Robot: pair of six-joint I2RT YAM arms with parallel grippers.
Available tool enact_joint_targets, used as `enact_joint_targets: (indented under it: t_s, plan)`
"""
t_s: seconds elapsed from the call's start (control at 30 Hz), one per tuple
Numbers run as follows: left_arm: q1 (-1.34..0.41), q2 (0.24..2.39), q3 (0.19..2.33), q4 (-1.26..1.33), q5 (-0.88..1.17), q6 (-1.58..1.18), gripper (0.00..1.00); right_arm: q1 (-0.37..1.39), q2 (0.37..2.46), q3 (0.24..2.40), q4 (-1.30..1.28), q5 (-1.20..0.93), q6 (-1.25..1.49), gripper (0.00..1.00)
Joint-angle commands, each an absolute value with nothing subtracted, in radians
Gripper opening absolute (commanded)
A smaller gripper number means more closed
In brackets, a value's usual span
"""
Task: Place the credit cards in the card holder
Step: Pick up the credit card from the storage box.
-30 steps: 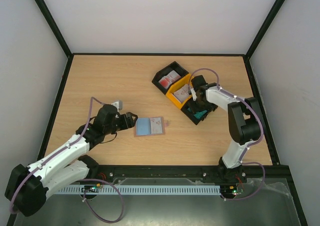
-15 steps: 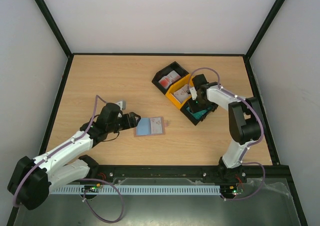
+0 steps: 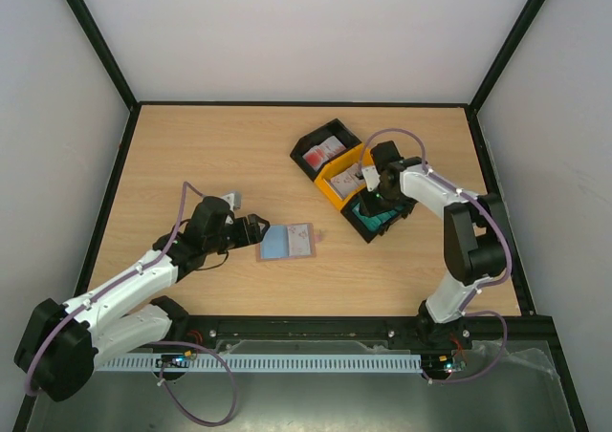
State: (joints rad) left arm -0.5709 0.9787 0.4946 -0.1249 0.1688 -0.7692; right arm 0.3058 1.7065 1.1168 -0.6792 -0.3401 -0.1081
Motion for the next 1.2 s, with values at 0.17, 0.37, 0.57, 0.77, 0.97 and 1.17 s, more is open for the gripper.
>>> enact_joint_targets:
  t_s: [0.17, 0.37, 0.57, 0.77, 0.97, 1.17]
  plan:
    - [-0.568, 0.983, 0.521, -0.116, 0.176, -0.779, 0.76, 0.305, 1.62, 1.072, -0.74, -0.439, -0.103, 0.29]
    - [-0.57, 0.988, 0.518, -0.115, 0.172, -0.782, 0.76, 0.313, 1.599, 1.053, -0.739, -0.474, -0.103, 0.29]
    - [-0.569, 0.988, 0.515, -0.118, 0.167, -0.784, 0.76, 0.336, 1.581, 1.03, -0.734, -0.468, -0.105, 0.29]
    - [-0.57, 0.987, 0.511, -0.121, 0.161, -0.785, 0.76, 0.351, 1.59, 1.025, -0.736, -0.452, -0.097, 0.27]
    - [-0.569, 0.982, 0.503, -0.12, 0.155, -0.791, 0.76, 0.356, 1.62, 1.038, -0.737, -0.433, -0.054, 0.3]
    - [-0.57, 0.981, 0.499, -0.12, 0.15, -0.792, 0.76, 0.361, 1.635, 1.043, -0.73, -0.424, -0.049, 0.23]
